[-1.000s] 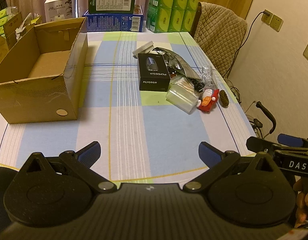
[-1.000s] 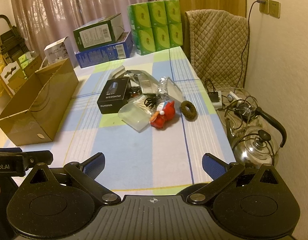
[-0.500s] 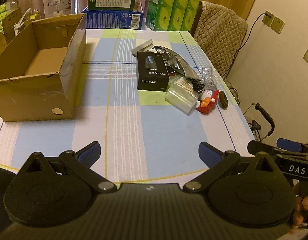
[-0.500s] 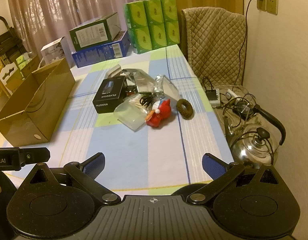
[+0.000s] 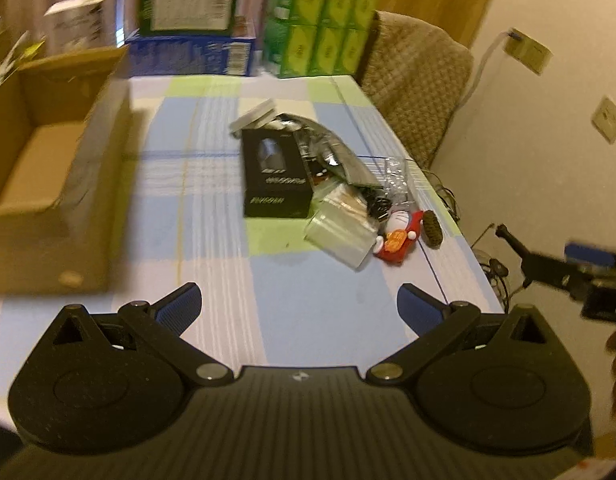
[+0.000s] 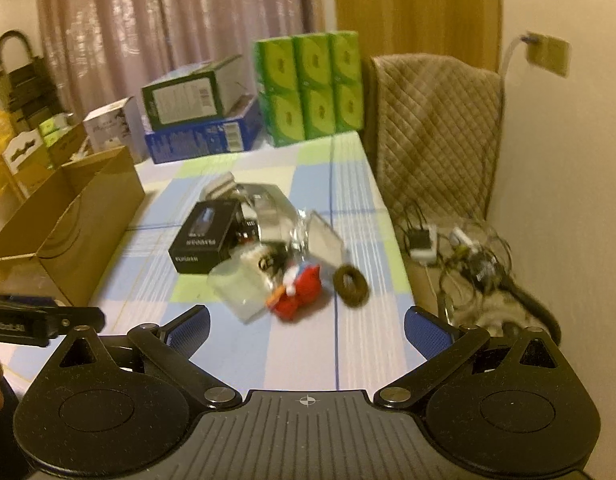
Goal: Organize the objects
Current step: 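Grasp the clear plastic cup with the left tool while the right tool grasps the red figurine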
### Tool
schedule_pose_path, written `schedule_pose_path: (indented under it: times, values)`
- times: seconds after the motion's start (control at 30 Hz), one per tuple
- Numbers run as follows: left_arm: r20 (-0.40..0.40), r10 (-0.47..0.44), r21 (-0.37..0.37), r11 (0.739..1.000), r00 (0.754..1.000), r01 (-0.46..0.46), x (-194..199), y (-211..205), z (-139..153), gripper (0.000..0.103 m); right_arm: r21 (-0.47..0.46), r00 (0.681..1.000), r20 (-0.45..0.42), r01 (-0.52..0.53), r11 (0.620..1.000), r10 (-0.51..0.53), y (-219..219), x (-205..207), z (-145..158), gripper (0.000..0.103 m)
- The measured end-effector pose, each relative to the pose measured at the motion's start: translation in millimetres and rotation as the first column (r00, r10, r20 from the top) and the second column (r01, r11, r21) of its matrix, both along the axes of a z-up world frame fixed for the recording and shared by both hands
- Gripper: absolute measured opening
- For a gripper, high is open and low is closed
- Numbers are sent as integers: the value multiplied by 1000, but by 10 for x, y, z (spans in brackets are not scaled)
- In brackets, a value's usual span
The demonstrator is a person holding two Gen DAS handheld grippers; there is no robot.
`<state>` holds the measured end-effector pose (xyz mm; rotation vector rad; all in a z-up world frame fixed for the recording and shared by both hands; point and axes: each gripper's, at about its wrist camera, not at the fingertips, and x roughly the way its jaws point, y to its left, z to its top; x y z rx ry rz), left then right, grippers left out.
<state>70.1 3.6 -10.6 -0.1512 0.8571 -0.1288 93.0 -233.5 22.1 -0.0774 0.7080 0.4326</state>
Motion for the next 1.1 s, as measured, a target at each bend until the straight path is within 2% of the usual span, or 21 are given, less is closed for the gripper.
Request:
schedule_pose_path:
  times: [0.17, 0.37, 0.5, 0.67, 0.9, 0.93, 1.03, 1.1]
  values:
    - [29, -110, 94, 990, 993, 107, 305, -119, -122, 102, -45, 994, 24, -109, 993, 110, -25, 287, -62, 101]
    - [20, -225, 118, 968, 974, 222, 629, -250, -474, 102, -58, 971, -28, -241, 969, 239, 0, 588, -415, 99]
    - [8, -302, 152, 942, 953, 298, 824, -378, -734, 102, -34, 943, -65, -328, 944, 325, 34, 760, -682, 93]
    - [36, -413, 189, 897, 910, 400, 1031, -519, -918, 101, -50, 917, -76, -395, 917, 391, 111, 899, -918, 90]
    - [12, -442, 190, 882, 897, 432, 1277, -587, -1081, 82, -109, 886, -48, -463, 880, 460, 248, 1051, -1134, 90]
    - [7, -445, 184, 881, 896, 436, 1293, -587, -1098, 71, -120, 882, -47, -470, 874, 468, 276, 1072, -1167, 90]
    - [3, -449, 185, 879, 894, 440, 1286, -566, -1116, 69, -144, 872, -49, -489, 860, 488, 351, 1127, -1250, 90]
    - [-6, -434, 174, 886, 901, 429, 1254, -510, -1108, 69, -156, 867, -41, -497, 854, 497, 391, 1153, -1293, 90]
